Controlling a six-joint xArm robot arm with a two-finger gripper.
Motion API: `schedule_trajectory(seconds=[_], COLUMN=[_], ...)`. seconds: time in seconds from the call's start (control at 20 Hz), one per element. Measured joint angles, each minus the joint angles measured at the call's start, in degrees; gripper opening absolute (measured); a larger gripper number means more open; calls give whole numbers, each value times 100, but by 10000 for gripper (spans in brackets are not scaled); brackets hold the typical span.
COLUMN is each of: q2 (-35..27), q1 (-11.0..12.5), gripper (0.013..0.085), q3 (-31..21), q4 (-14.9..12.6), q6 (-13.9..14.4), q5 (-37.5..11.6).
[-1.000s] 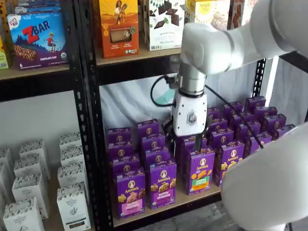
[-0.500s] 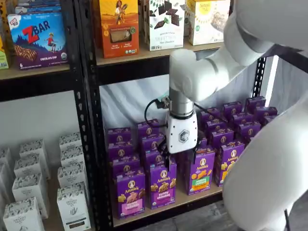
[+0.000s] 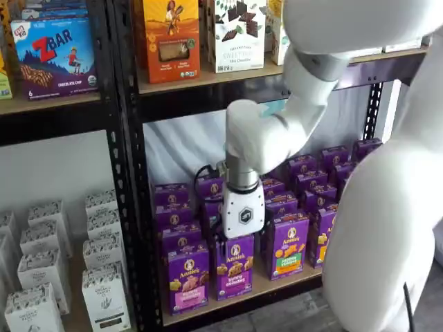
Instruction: Pick up the purple box with a pink patch in the middle, on the bottom shelf, the first box from the left
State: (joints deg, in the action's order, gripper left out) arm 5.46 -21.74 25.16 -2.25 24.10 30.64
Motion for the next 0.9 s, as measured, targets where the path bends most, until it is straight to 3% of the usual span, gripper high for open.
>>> schedule_trajectory(seconds=[0.2,0.5,0.9], q2=[-744,-1652,-2780], q1=[-174,-230,-75], gripper=[850,850,850], q3=[435,1042,1918], q4=[-261,-370,-48], q6=[408,575,126], q5=[-279,-692,-832])
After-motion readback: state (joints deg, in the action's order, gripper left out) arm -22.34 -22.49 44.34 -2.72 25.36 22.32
